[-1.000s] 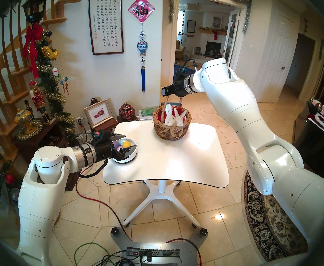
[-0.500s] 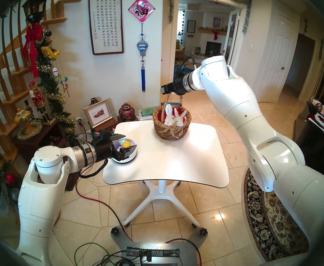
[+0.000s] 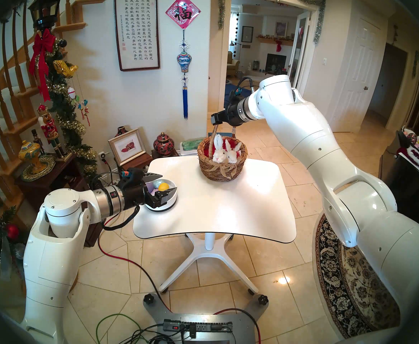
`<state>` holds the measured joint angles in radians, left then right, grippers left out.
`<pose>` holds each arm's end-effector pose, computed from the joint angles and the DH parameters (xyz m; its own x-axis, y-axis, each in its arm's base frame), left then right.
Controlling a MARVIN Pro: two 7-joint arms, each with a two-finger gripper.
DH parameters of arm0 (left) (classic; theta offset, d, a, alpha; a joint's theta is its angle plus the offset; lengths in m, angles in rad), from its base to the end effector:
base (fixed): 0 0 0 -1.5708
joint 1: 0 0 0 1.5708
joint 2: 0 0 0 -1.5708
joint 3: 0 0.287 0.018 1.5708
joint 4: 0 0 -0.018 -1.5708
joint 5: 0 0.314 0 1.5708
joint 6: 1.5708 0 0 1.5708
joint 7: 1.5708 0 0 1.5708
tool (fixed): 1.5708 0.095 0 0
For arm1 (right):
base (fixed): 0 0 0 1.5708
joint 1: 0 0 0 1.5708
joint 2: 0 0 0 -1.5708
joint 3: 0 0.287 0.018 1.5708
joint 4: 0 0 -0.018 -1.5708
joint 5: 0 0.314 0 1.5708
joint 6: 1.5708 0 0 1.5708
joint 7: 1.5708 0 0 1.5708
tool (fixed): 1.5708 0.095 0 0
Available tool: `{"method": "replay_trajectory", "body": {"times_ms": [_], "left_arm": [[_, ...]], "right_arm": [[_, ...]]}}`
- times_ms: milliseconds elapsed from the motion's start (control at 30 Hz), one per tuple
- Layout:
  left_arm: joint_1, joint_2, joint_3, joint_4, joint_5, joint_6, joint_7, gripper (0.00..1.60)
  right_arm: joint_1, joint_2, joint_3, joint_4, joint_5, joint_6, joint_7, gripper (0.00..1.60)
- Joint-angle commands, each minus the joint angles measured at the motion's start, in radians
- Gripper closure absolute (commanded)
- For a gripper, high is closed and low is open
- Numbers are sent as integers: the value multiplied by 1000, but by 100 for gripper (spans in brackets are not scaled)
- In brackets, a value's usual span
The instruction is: Put easter egg into basket
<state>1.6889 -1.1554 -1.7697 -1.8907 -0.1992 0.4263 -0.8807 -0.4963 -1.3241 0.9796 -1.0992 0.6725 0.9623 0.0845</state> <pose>0.3609 0.0790 -0.2251 0.1883 -0.2126 0.9588 -0.6857 -0.7274 -0.0266 0.5995 0.0859 -0.0643 0.4903 0.2244 0.8422 0.4597 -0.8875 -0.0312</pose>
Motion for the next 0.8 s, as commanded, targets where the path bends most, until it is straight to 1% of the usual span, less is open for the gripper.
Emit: {"method": "replay_trajectory", "body": {"times_ms": [0, 67, 100, 133, 167, 200, 233, 267, 300, 467, 567, 767], "left_arm": [[-7, 0, 0, -6, -1, 0, 1, 0], [-7, 0, 0, -6, -1, 0, 1, 0], [-7, 0, 0, -6, -1, 0, 1, 0], [-7, 0, 0, -6, -1, 0, 1, 0], [-7, 0, 0, -6, -1, 0, 1, 0], [-7, 0, 0, -6, -1, 0, 1, 0], [-7, 0, 0, -6, -1, 0, 1, 0], [-7, 0, 0, -6, -1, 0, 1, 0], [-7, 0, 0, -6, -1, 0, 1, 0], [-7, 0, 0, -6, -1, 0, 1, 0], [-7, 0, 0, -6, -1, 0, 1, 0], [-7, 0, 0, -6, -1, 0, 1, 0]], "right_arm": [[38, 18, -17, -8, 59, -2, -41, 0], [44, 23, -32, -9, 86, -2, -61, 3], [44, 23, -32, -9, 86, -2, -61, 3], [46, 24, -36, -10, 93, -2, -67, 13], [48, 26, -41, -10, 103, -2, -73, 19], [52, 29, -51, -11, 119, -2, -87, 18], [52, 29, -51, -11, 119, -2, -87, 18], [57, 32, -60, -11, 135, -2, -98, 27], [58, 33, -64, -10, 141, -2, -103, 30], [66, 39, -81, -10, 175, -2, -127, 35], [72, 48, -99, -12, 208, -2, -151, 31], [79, 64, -123, -23, 254, -2, -184, 29]]}}
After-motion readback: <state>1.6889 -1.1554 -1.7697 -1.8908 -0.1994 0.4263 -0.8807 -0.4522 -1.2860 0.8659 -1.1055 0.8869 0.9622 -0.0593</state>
